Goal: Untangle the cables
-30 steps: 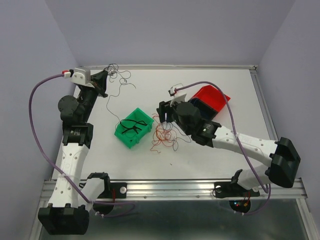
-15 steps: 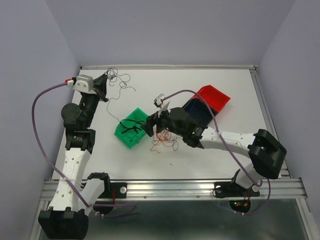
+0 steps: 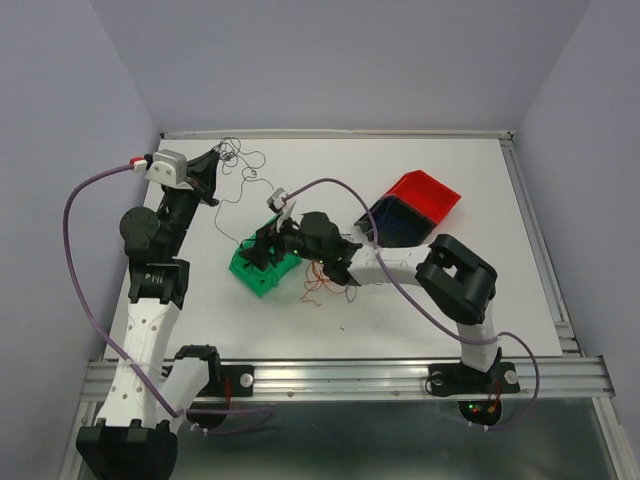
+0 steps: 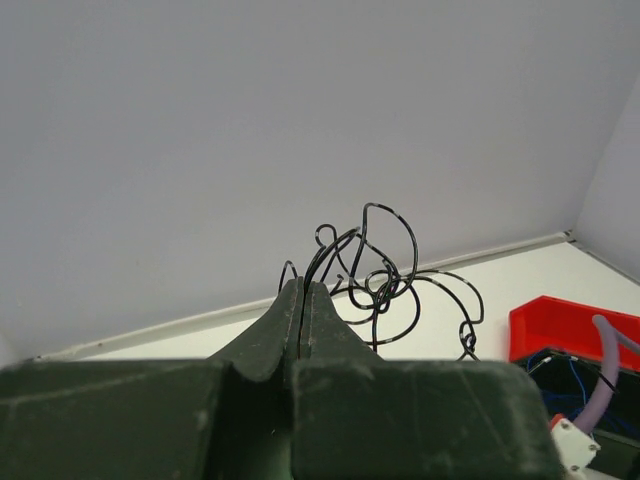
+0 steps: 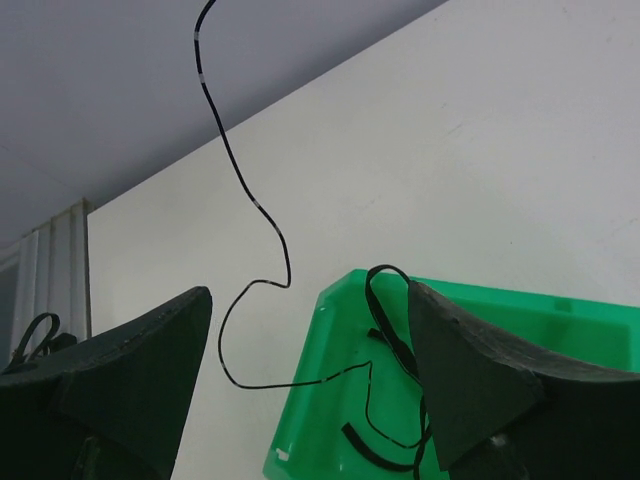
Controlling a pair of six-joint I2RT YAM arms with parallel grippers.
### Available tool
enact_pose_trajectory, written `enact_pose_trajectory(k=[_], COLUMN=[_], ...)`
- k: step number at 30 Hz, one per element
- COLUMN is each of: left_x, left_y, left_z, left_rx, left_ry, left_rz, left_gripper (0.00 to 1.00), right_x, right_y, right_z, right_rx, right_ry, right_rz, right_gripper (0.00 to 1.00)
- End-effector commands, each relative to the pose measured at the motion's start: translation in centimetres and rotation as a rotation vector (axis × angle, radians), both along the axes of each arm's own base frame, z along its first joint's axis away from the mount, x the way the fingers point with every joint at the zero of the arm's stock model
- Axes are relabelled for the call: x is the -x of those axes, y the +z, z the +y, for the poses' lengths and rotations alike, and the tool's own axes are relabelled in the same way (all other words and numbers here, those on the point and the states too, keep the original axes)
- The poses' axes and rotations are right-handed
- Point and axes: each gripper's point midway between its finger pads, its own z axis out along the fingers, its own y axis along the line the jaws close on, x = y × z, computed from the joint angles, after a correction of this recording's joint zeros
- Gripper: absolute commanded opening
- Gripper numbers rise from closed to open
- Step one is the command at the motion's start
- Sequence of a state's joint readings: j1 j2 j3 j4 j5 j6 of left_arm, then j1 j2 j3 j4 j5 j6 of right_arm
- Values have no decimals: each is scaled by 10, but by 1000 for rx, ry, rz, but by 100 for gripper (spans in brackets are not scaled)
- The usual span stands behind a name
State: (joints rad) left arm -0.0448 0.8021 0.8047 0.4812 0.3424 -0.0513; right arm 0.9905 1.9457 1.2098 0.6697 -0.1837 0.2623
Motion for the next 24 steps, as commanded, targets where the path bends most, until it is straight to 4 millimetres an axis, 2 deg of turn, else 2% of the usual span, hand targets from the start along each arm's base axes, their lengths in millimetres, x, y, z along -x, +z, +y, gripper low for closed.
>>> enact_pose_trajectory(k=[1, 2, 3, 6, 7, 8, 9, 11, 12, 13, 14, 15, 17, 18, 19, 22, 23, 24], left_x=[12, 14, 14, 13, 13, 12, 12, 9, 8, 8, 8, 7, 6, 5, 5, 8, 12, 14], left_y=[32, 32, 32, 31, 31, 30, 29, 25, 23, 22, 17, 15, 7, -1, -5, -24, -29, -38], left_z=[-12, -13, -14, -15, -16, -16, -17, -18, -18, -19, -21, -22, -22, -24, -24, -32, -33, -36], left_rx=[10, 9, 11, 12, 12, 12, 12, 12, 9, 2, -10, -40, -58, -74, -93, -161, -193, -211], left_ry=[-70, -79, -82, -87, -95, -96, -102, -107, -107, -109, -123, -124, -124, -133, -134, -178, -188, -206], left_rz=[-60, -61, -61, -55, -54, -51, -47, -34, -31, -31, -25, -30, -17, -4, -2, 19, 17, 31], left_gripper=[0, 0, 0, 0, 0, 0, 0, 0, 0, 0, 0, 0, 0, 0, 0, 0, 0, 0], right_x=[2, 1, -1, -4, -5, -6, -9, -16, -17, -19, -23, -25, -33, -33, -36, -42, -48, -49], right_y=[54, 54, 45, 45, 43, 41, 42, 38, 35, 36, 37, 29, 25, 31, 18, 16, 2, -1], right_z=[31, 35, 38, 47, 51, 53, 53, 51, 49, 47, 43, 37, 24, 18, 7, -12, -25, -30], right_rx=[-160, -162, -153, -161, -166, -167, -172, -174, -168, -171, -171, -155, -147, -153, -136, -130, -99, -90], right_ry=[80, 82, 82, 100, 108, 106, 94, 49, 36, 23, -10, -38, -100, -117, -143, -200, -255, -279], right_rz=[-115, -118, -116, -130, -129, -126, -128, -120, -120, -125, -125, -113, -100, -101, -70, -43, -24, -19], right_gripper=[84, 83, 82, 81, 74, 74, 62, 47, 30, 22, 6, 1, 1, 1, 1, 0, 1, 1])
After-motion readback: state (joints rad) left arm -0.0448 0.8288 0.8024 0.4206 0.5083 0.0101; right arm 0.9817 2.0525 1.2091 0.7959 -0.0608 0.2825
